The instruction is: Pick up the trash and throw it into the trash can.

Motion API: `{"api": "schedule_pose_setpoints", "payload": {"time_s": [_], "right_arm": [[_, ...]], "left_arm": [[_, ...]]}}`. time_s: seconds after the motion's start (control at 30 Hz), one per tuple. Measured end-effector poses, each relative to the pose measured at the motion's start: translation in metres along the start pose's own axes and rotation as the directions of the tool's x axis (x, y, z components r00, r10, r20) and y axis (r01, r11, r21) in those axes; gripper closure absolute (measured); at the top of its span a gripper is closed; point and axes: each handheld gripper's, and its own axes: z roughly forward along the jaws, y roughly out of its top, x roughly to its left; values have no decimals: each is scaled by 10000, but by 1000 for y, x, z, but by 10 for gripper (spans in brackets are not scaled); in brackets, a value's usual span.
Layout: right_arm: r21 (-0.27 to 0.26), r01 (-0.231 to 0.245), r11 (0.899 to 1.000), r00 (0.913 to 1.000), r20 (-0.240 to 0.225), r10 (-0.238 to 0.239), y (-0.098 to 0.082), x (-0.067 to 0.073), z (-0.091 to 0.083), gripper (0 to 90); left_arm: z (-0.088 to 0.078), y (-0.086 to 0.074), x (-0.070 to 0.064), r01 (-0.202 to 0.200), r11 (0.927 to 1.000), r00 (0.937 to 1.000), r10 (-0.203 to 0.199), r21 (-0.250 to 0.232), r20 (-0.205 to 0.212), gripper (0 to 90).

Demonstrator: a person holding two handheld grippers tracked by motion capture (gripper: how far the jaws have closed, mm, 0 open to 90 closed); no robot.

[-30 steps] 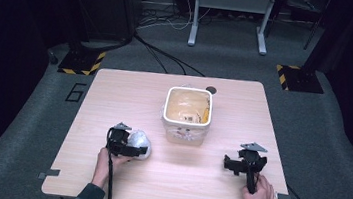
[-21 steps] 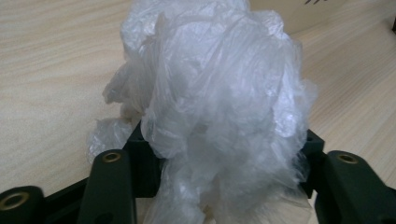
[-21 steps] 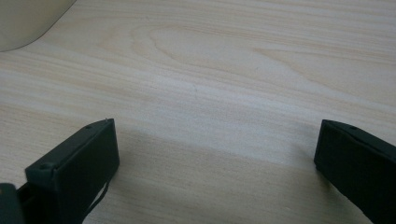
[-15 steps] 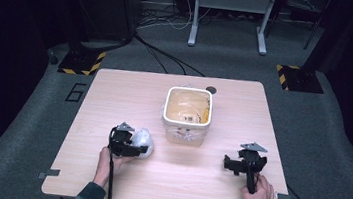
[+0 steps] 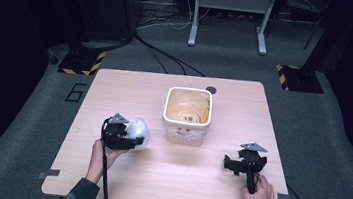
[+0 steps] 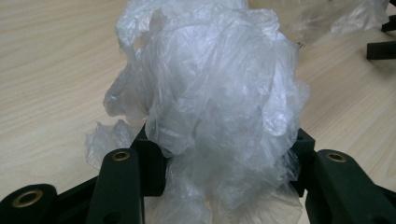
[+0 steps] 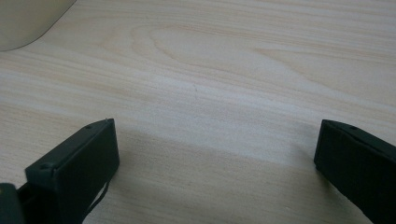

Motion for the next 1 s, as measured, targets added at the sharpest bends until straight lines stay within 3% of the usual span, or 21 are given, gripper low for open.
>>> {"api": "schedule_pose_setpoints", "payload": {"time_s": [0.37,1.0], "right_arm": [[11,8,10000,10000,-7,-8,0,0,0,0],[15,28,10000,10000,-1,-28,0,0,0,0]], "left_arm": [[-14,28,-10,-374,9989,9993,377,-295,86,481],[-17,73,-24,-904,9945,9957,912,-531,137,480]]}}
